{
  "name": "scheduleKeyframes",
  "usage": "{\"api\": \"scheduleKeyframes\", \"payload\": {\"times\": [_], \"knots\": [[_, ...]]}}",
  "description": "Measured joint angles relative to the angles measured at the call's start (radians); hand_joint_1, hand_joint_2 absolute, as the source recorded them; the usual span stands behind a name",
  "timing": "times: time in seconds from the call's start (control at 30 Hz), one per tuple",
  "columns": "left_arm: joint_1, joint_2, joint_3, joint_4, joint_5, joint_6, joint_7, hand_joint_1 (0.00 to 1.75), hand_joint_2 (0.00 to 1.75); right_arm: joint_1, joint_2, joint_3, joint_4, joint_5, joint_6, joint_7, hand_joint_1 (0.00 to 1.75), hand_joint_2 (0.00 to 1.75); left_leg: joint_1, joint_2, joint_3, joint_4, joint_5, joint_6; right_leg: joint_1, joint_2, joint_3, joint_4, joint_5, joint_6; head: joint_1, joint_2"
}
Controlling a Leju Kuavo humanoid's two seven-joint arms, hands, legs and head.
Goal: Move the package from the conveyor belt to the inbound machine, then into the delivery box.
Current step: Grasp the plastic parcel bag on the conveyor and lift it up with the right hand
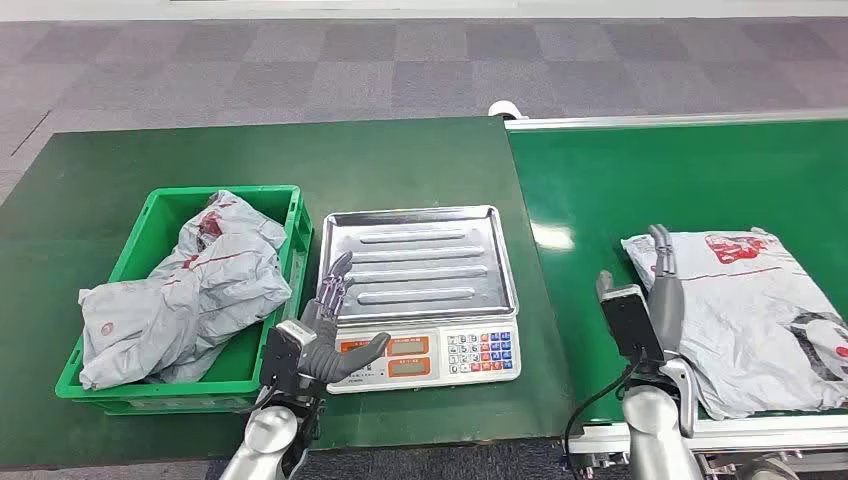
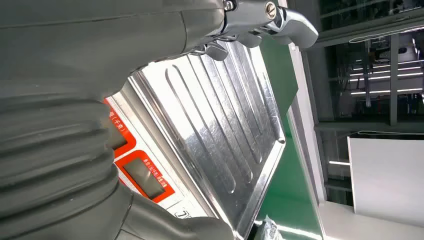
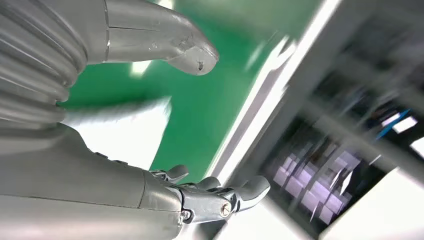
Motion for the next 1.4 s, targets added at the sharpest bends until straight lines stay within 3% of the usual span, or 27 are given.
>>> {"api": "scheduleKeyframes", "payload": {"times": [0.27, 0.43, 0.57, 0.67, 0.93, 1.4], "knots": [[0.002, 0.002, 0.0, -0.006, 0.0, 0.001, 0.001, 0.0, 1.75, -0.008, -0.011, -0.043, 0.019, 0.076, -0.022, 0.046, 0.0, 1.75, 0.0, 0.0, 0.0, 0.0, 0.0, 0.0, 0.001, 0.0, 0.0, 0.0, 0.0, 0.0, 0.0, 0.0], [0.022, 0.003, 0.0, -0.026, -0.01, 0.002, 0.013, 0.0, 1.75, -0.038, -0.013, -0.11, 0.075, 0.297, -0.013, 0.233, 0.0, 1.75, 0.001, 0.0, 0.0, 0.0, 0.0, 0.0, 0.001, 0.0, 0.0, 0.001, 0.0, -0.001, 0.0, 0.0], [0.037, 0.003, 0.0, -0.052, -0.032, -0.003, 0.039, 0.0, 1.75, -0.086, -0.028, -0.186, 0.192, 0.442, 0.09, 0.443, 0.0, 1.75, 0.0, 0.0, 0.0, 0.0, 0.0, 0.0, 0.0, 0.0, 0.0, 0.0, 0.0, -0.001, 0.0, 0.0], [0.043, 0.003, 0.001, -0.067, -0.041, -0.009, 0.052, 0.0, 1.75, -0.115, -0.043, -0.228, 0.285, 0.491, 0.161, 0.525, 0.0, 1.75, 0.0, 0.0, 0.0, 0.0, 0.0, 0.0, 0.0, 0.0, 0.0, 0.0, 0.0, 0.0, 0.0, 0.0], [0.054, 0.003, 0.002, -0.086, -0.045, -0.013, 0.058, 0.0, 1.75, -0.164, -0.066, -0.297, 0.454, 0.508, 0.204, 0.556, 0.0, 1.75, 0.001, 0.0, 0.0, 0.0, 0.0, 0.0, 0.001, 0.0, 0.0, 0.001, -0.001, -0.001, 0.0, 0.0], [0.044, 0.002, 0.002, -0.089, -0.058, -0.021, 0.08, 0.0, 1.75, -0.231, -0.088, -0.335, 0.594, 0.549, 0.335, 0.618, 0.0, 1.75, 0.0, 0.0, 0.002, 0.0, 0.0, 0.0, 0.0, -0.001, 0.002, 0.0, -0.001, -0.001, 0.0, 0.0]]}}
